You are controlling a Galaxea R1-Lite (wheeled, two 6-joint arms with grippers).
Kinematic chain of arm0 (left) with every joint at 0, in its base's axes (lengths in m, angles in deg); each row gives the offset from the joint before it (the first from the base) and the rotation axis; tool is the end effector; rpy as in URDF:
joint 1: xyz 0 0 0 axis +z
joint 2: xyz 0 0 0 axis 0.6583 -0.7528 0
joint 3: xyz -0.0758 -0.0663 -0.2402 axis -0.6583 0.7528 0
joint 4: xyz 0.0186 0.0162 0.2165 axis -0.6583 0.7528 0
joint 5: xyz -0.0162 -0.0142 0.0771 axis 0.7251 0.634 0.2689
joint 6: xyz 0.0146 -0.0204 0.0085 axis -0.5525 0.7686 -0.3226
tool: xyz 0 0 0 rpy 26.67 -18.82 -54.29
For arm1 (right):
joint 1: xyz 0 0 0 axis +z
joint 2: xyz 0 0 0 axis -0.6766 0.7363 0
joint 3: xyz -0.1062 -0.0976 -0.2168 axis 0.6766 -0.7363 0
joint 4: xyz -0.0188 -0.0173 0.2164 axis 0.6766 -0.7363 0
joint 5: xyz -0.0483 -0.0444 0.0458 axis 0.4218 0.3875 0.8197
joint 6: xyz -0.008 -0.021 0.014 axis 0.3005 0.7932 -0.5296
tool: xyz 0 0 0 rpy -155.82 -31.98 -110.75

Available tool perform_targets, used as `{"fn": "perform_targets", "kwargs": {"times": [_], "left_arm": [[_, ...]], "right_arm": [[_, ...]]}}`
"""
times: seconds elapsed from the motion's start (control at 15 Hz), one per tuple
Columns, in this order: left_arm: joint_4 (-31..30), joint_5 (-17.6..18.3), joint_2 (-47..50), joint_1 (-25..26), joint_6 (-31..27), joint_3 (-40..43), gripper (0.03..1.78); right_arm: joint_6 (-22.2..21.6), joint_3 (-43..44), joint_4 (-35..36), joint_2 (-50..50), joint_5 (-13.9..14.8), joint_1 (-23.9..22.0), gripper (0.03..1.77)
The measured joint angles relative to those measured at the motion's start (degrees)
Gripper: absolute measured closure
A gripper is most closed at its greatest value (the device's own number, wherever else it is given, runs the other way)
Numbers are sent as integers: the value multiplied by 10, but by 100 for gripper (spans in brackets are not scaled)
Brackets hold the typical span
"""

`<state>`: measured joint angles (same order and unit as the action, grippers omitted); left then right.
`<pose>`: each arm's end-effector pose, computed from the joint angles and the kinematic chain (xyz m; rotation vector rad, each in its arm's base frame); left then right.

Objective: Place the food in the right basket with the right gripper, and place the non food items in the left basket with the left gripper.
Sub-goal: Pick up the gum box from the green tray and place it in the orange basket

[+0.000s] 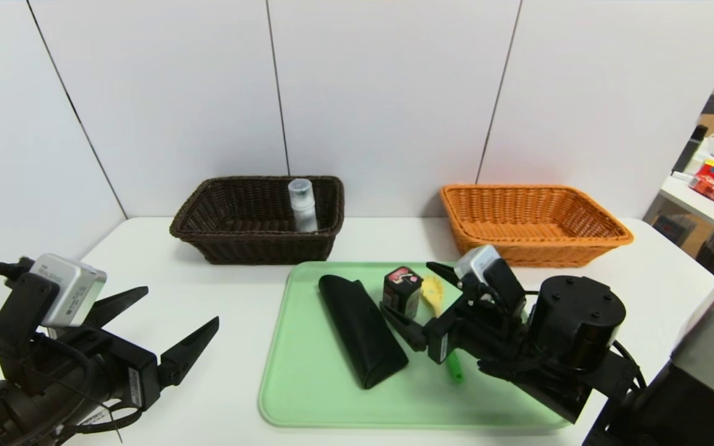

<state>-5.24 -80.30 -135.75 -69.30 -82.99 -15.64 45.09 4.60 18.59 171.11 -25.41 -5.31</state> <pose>0.1645 -0.0830 0.0954 0.1074 0.1450 -0.3223 0.2304 0.1771 0.0268 -0.1156 0.0118 0.7052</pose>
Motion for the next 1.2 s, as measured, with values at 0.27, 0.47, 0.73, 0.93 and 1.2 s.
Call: {"fn": "perform_targets", "kwargs": {"times": [0.27, 0.47, 0.73, 0.93, 1.2], "left_arm": [[0, -3, 1, 0, 0, 1, 12], [1, -2, 1, 0, 0, 0, 12], [1, -3, 3, 0, -1, 0, 12], [1, -2, 4, 0, -7, 0, 12], [1, -3, 5, 0, -7, 1, 12]], "right_arm": [[0, 16, 0, 23, -9, -8, 11], [1, 24, 0, 36, -11, -12, 11], [1, 39, 0, 50, -15, -12, 11], [2, 54, 0, 58, -28, -16, 11], [3, 69, 0, 72, -29, -19, 11]]}}
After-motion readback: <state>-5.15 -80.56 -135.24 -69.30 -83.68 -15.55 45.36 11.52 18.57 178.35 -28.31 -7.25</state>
